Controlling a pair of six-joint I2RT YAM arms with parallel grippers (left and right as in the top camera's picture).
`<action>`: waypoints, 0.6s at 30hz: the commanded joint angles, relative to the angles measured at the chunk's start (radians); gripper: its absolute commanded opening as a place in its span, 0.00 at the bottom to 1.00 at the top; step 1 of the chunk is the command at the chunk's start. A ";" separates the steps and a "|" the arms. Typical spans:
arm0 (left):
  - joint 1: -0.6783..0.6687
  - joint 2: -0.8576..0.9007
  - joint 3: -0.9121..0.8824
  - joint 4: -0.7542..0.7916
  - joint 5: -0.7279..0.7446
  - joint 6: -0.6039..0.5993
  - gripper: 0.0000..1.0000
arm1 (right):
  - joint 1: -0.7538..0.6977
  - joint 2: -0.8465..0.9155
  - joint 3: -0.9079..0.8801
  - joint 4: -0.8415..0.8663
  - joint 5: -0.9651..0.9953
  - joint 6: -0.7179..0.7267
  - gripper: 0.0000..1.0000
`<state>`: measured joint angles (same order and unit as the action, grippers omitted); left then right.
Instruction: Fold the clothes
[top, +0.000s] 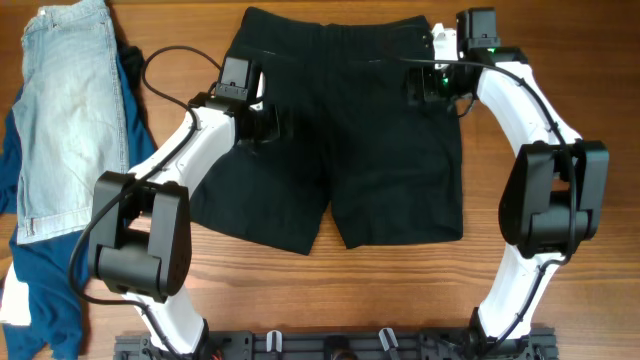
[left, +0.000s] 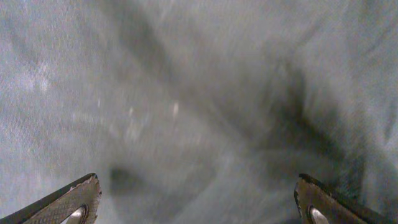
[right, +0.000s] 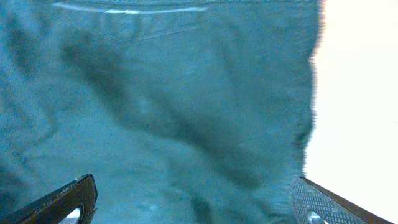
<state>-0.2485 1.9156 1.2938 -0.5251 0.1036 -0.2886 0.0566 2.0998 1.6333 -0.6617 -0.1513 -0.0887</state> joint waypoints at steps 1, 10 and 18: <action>0.019 0.006 -0.005 0.046 0.012 0.019 1.00 | -0.003 0.010 0.001 -0.002 0.131 0.028 0.98; 0.069 0.006 -0.005 0.201 0.012 -0.011 1.00 | 0.023 0.076 -0.005 -0.017 0.175 0.112 0.76; 0.068 0.006 -0.005 0.196 0.012 -0.011 1.00 | -0.027 0.135 -0.005 -0.008 0.219 0.223 0.68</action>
<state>-0.1829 1.9156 1.2934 -0.3286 0.1036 -0.2932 0.0536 2.1887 1.6325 -0.6643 0.0364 0.0662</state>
